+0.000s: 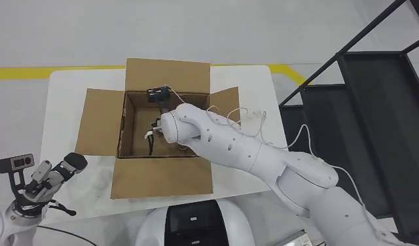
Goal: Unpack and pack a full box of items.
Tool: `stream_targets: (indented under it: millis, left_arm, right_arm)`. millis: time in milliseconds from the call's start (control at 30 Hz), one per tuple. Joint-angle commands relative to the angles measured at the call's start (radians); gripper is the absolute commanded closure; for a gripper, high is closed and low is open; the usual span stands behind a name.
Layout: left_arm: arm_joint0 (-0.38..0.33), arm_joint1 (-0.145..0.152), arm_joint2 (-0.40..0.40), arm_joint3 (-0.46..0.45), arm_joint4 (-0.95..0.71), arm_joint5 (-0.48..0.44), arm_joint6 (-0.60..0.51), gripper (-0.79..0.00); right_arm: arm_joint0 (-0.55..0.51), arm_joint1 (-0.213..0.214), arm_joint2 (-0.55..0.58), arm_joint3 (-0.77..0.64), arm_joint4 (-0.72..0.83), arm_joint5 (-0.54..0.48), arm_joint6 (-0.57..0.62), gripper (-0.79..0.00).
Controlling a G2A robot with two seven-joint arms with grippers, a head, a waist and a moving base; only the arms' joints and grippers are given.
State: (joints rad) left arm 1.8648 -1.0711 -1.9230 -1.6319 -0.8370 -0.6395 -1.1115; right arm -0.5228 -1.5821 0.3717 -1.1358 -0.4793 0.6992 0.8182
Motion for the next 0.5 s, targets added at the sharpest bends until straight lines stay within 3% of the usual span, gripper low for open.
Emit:
stream_targets:
  millis: [0,233,267,300,333,367,467]
  left_arm:
    - [0.000,0.000,0.000,0.000,0.000,0.000,0.000,-0.785]
    - [0.000,0.000,0.000,0.000,0.000,0.000,0.000,-0.785]
    - [0.000,0.000,0.000,0.000,0.000,0.000,0.000,-0.785]
    - [0.000,0.000,0.000,0.000,0.000,0.000,0.000,-0.785]
    - [0.000,0.000,0.000,0.000,0.000,0.000,0.000,-0.785]
    - [0.000,0.000,0.000,0.000,0.000,0.000,0.000,-0.785]
    - [0.000,0.000,0.000,0.000,0.000,0.000,0.000,-0.785]
  right_arm:
    - [0.013,-0.022,-0.017,0.040,-0.004,0.001,0.005,0.000]
    - [0.044,-0.102,-0.048,0.192,0.025,-0.027,0.020,-0.009]
    - [0.048,-0.112,-0.051,0.212,0.027,-0.035,0.019,-0.114]
    - [0.051,-0.123,-0.054,0.230,0.030,-0.042,0.019,-0.363]
    - [0.054,-0.132,-0.054,0.246,0.034,-0.045,0.019,-0.736]
    - [0.057,-0.141,-0.053,0.262,0.038,-0.046,0.016,-0.785]
    - [0.058,-0.165,-0.043,0.299,0.053,-0.049,-0.008,-0.785]
